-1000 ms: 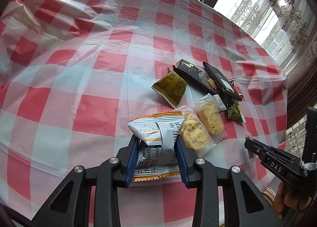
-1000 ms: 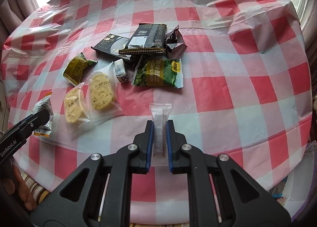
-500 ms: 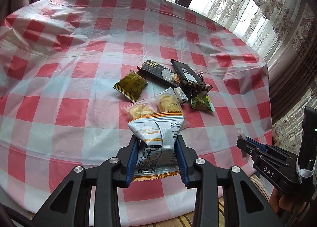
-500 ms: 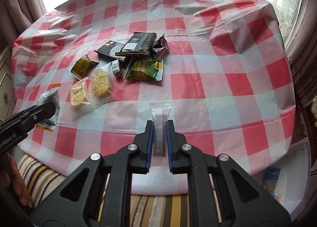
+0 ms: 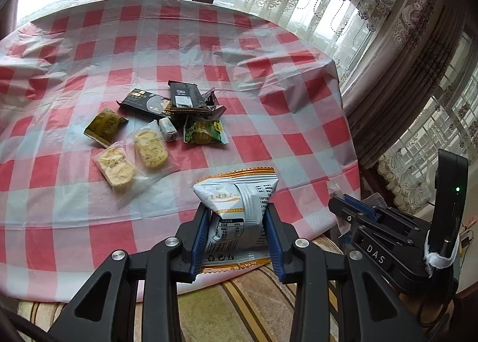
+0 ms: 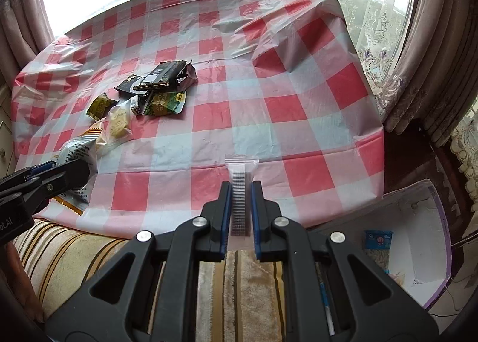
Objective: Organize snacks
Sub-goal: 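Carry the wafer packet and clear stick over the white box with both tools, then open both tools to drop the two packets into the white box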
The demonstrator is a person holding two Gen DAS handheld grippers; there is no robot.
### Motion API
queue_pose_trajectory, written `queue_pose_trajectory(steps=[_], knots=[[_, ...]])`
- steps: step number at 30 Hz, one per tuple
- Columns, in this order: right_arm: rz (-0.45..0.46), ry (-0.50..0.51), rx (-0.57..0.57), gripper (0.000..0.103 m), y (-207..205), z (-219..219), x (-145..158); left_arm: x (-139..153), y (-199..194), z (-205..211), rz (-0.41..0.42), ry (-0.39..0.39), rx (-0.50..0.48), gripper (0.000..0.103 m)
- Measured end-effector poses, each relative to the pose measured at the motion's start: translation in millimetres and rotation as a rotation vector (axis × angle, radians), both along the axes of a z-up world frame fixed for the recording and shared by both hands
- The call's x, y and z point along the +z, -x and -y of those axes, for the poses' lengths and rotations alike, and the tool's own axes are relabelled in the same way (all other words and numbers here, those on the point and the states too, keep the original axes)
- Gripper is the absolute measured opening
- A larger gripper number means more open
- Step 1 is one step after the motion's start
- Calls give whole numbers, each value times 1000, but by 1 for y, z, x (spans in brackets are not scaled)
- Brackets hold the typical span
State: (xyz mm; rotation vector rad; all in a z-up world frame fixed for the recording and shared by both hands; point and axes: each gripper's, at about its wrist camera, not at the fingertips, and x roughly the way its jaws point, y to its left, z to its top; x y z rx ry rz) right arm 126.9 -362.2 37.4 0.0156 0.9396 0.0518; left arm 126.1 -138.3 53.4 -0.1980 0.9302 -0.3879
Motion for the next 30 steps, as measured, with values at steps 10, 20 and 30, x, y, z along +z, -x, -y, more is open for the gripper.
queue_pose_trajectory(steps=[10,20,30], knots=[[-17,56,-147,15,23,75,-8,3,7,83,-19,44,-201,37],[-28,106,-307,15,27,145,-20,-10,8,154,-82,44,-357,37],[-41,120,-387,15,32,179,-30,-22,12,211,-114,13,-479,37]])
